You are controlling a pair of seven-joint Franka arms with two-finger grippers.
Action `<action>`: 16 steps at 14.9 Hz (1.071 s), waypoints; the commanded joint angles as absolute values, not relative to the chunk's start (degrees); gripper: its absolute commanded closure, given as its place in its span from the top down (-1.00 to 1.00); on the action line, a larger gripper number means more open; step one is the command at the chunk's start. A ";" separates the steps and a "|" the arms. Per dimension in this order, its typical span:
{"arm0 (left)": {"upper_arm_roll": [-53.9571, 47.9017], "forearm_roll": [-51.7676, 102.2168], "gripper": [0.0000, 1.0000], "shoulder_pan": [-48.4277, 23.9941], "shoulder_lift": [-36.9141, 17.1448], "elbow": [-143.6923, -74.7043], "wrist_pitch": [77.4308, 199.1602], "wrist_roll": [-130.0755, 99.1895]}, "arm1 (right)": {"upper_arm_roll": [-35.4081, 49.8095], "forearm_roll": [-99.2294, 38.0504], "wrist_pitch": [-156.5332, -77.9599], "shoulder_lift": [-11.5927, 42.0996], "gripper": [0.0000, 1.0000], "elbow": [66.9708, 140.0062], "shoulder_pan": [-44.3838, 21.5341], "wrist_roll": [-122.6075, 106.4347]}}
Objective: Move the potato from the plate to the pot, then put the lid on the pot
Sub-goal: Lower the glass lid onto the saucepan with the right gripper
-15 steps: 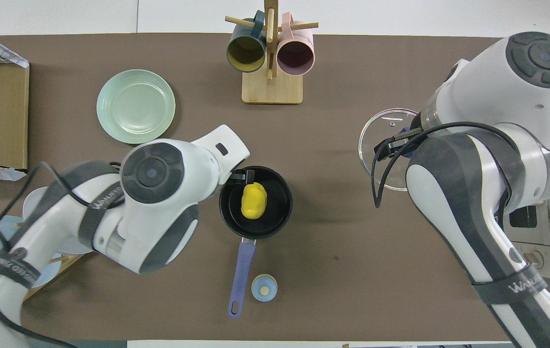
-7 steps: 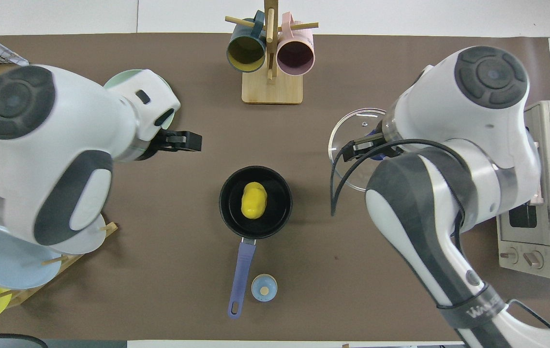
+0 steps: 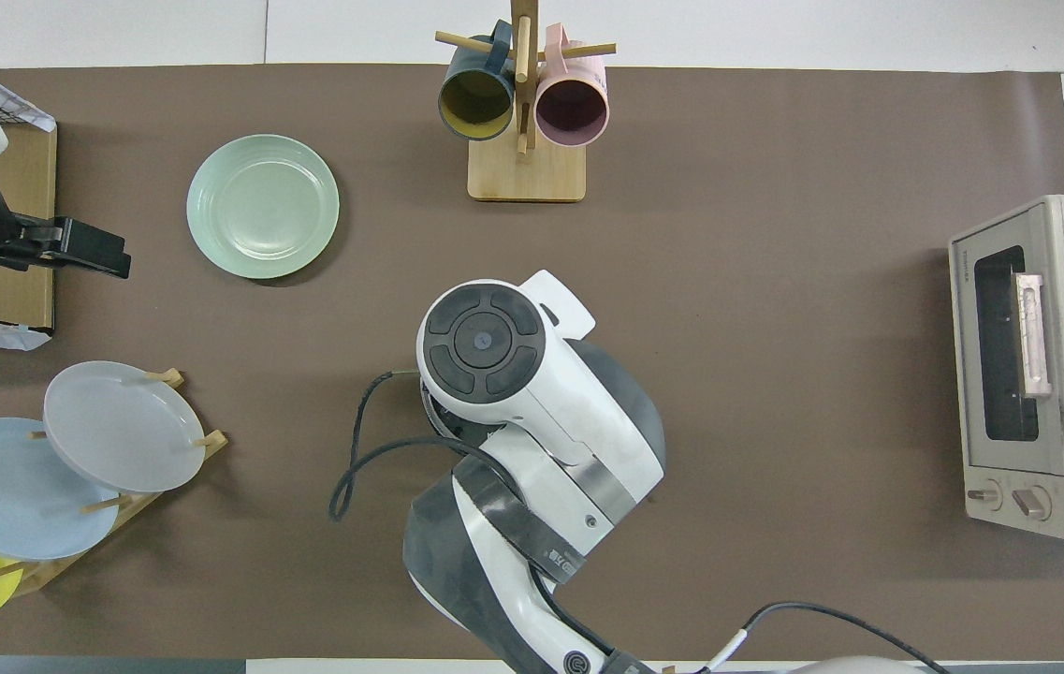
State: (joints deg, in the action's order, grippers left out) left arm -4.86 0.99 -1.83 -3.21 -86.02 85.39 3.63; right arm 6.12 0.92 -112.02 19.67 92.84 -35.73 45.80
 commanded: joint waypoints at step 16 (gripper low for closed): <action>-5.62 0.53 1.00 -2.55 3.43 -94.39 88.07 1.06 | 6.15 1.67 -118.21 20.48 -1.00 98.43 -36.74 48.34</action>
